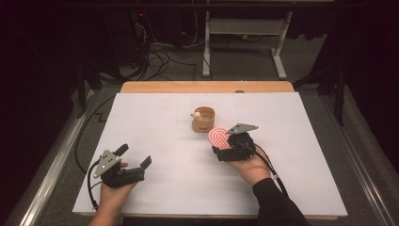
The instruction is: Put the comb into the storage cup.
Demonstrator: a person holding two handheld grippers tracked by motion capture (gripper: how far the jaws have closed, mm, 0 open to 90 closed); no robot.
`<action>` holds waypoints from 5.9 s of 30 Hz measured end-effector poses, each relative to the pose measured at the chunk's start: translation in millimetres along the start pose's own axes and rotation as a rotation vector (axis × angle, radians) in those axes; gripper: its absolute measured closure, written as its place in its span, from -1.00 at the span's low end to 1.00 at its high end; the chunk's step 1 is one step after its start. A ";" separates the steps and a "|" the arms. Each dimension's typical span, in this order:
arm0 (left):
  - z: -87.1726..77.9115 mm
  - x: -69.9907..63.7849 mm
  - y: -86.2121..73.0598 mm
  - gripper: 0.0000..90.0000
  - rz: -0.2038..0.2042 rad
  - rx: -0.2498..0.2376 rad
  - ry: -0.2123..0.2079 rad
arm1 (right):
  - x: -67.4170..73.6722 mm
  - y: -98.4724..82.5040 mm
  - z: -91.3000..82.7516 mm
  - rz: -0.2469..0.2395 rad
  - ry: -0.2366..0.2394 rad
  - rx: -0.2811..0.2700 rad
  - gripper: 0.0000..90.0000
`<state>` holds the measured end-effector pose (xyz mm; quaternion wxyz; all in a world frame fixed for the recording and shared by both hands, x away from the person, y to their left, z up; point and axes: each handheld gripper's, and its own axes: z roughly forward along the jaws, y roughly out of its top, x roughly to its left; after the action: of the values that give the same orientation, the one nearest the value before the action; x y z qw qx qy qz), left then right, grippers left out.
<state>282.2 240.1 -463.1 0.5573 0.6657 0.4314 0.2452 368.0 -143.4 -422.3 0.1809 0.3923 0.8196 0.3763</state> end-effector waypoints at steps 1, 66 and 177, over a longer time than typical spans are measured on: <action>0.3 -0.3 -0.1 -1.00 0.001 0.001 -0.001 | -1.1 -0.5 -2.8 0.000 0.000 -0.020 -0.55; 10.3 -27.2 2.0 -1.00 0.072 0.081 -0.093 | 4.5 -38.0 -54.6 -0.043 0.003 -0.462 -0.55; 106.2 -136.9 105.2 -0.22 -0.072 0.231 -0.478 | 45.0 -21.8 -53.9 -0.178 0.024 -0.614 -0.55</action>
<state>330.1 67.0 -369.0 0.5719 0.7483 0.3360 0.0101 296.8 -142.9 -403.8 0.3134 0.2417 0.7008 0.5935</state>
